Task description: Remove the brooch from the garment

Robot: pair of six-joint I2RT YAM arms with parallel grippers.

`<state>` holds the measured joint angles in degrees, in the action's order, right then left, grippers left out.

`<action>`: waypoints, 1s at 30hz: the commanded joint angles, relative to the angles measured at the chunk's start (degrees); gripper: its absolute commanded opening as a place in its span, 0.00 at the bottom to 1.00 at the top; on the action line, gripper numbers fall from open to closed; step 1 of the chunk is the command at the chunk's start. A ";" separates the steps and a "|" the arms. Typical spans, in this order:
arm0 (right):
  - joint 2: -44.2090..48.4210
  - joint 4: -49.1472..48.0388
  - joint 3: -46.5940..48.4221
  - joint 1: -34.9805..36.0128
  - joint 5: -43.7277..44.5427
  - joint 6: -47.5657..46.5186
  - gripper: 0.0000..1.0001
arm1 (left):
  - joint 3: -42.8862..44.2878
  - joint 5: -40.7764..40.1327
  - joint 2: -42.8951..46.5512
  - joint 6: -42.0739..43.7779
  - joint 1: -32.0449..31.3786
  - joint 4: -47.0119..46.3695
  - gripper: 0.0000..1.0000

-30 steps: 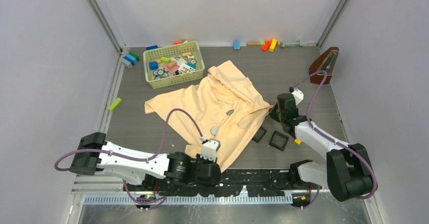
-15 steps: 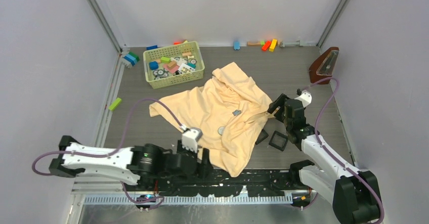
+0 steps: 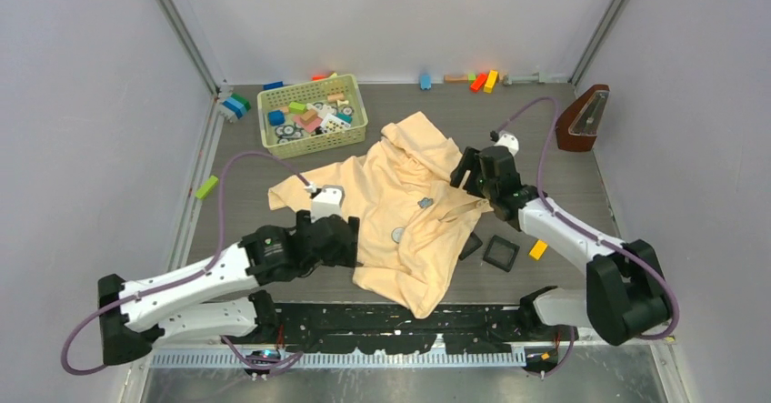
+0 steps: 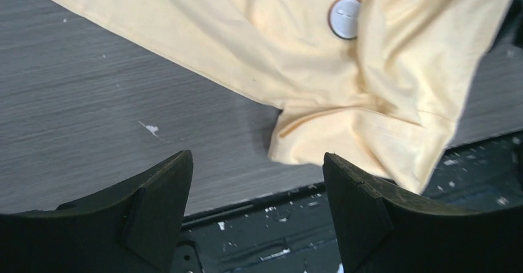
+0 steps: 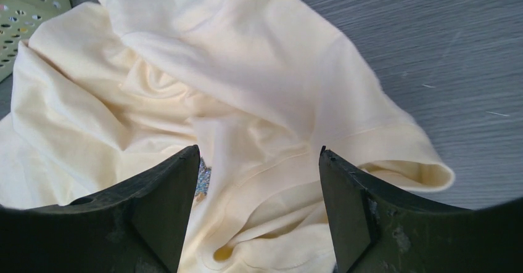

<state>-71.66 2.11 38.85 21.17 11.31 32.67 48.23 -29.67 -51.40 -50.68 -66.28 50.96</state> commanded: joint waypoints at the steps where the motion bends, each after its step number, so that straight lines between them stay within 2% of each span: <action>1: -4.62 0.85 5.29 2.00 -1.90 0.27 0.74 | 0.92 4.77 -4.18 11.15 9.95 -8.92 0.80; 4: -9.47 -0.26 6.40 3.74 -1.98 0.76 0.72 | 0.00 13.27 -9.03 15.63 20.01 -16.93 0.82; 8: -14.49 -3.10 6.59 5.44 -0.14 0.88 0.72 | 2.69 16.35 -17.77 19.97 26.14 -23.39 0.85; 13: -17.13 0.89 9.57 6.25 6.59 0.48 0.71 | 8.03 18.59 -27.45 23.92 30.40 -28.45 0.87; 17: -18.50 3.10 13.90 6.34 6.98 -2.18 0.69 | 11.57 19.28 -32.13 27.00 31.90 -32.49 0.89; 22: -20.91 1.88 16.57 7.12 3.52 -7.01 0.70 | 18.72 22.21 -38.62 29.60 34.80 -32.93 0.90; 27: -26.26 3.15 21.70 9.18 5.15 -12.04 0.70 | 25.91 25.68 -46.36 30.65 37.12 -33.23 0.88; 30: -31.02 4.90 25.28 9.32 6.18 -12.49 0.66 | 29.24 26.30 -50.99 31.27 37.40 -34.15 0.87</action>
<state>-98.52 6.39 59.00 29.78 15.27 23.51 73.17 -6.04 -98.30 -21.65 -29.45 19.46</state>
